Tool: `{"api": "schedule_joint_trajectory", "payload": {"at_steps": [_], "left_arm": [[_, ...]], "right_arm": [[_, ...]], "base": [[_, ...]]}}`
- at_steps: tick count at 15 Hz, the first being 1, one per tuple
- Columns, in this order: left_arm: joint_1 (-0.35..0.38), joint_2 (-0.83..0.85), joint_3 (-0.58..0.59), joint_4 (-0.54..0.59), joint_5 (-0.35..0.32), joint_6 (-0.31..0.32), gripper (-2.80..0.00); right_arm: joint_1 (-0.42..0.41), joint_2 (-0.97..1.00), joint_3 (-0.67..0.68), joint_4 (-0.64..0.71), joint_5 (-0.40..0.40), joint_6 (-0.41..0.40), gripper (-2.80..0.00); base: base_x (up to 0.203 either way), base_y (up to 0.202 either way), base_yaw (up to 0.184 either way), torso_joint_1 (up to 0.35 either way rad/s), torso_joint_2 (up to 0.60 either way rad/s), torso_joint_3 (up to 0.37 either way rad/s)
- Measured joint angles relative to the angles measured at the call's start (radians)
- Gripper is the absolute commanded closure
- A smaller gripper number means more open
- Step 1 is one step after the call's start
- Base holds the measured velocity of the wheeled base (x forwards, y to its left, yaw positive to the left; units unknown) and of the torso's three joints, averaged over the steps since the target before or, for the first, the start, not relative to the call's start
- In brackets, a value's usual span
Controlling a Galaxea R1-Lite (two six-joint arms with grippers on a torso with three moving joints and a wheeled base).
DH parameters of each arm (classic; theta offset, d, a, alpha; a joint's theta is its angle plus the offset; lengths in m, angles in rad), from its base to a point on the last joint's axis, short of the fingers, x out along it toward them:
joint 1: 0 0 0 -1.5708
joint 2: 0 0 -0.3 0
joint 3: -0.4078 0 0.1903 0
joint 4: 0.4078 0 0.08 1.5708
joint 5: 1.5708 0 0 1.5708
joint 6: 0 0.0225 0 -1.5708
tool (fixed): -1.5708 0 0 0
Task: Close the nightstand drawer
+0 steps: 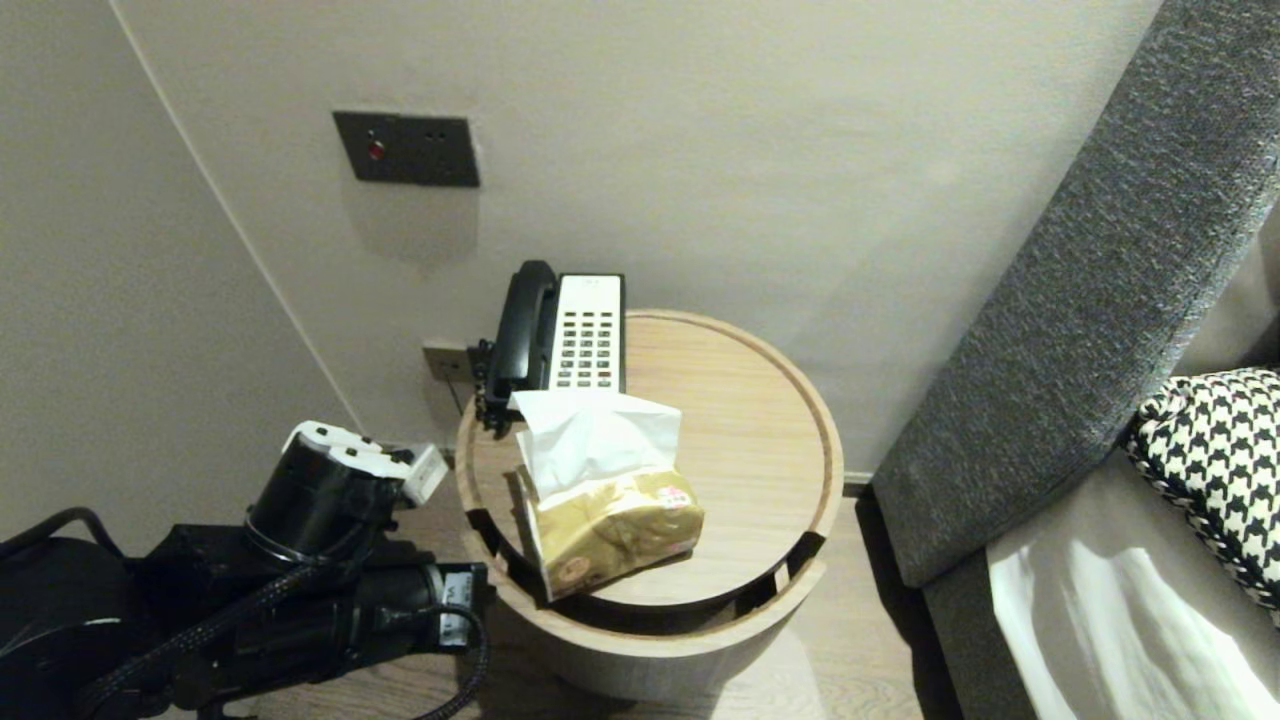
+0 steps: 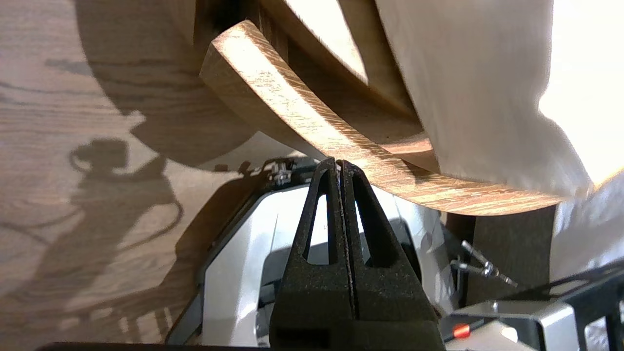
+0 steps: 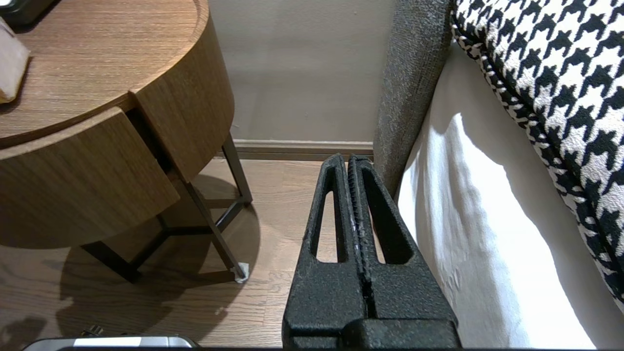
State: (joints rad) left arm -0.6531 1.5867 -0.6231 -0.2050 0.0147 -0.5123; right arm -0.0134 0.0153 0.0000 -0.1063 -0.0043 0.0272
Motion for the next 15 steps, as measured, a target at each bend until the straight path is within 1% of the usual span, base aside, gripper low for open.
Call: {"api": "schedule_joint_trajectory", "payload": {"at_steps": [4, 8, 15], "left_arm": [[0.021, 0.022, -0.003, -0.016, -0.003, 0.003, 0.0], [0.037, 0.035, -0.007, -0.016, -0.022, 0.003, 0.0], [0.069, 0.045, -0.048, -0.012, -0.021, 0.003, 0.0]], "right_arm": [[0.0, 0.0, 0.0, 0.0, 0.0, 0.0, 0.0], [0.0, 0.0, 0.0, 0.0, 0.0, 0.0, 0.0], [0.0, 0.0, 0.0, 0.0, 0.0, 0.0, 0.0]], "base": [[0.0, 0.0, 0.0, 0.0, 0.0, 0.0], [0.0, 0.0, 0.0, 0.0, 0.0, 0.0], [0.0, 0.0, 0.0, 0.0, 0.0, 0.0]]}}
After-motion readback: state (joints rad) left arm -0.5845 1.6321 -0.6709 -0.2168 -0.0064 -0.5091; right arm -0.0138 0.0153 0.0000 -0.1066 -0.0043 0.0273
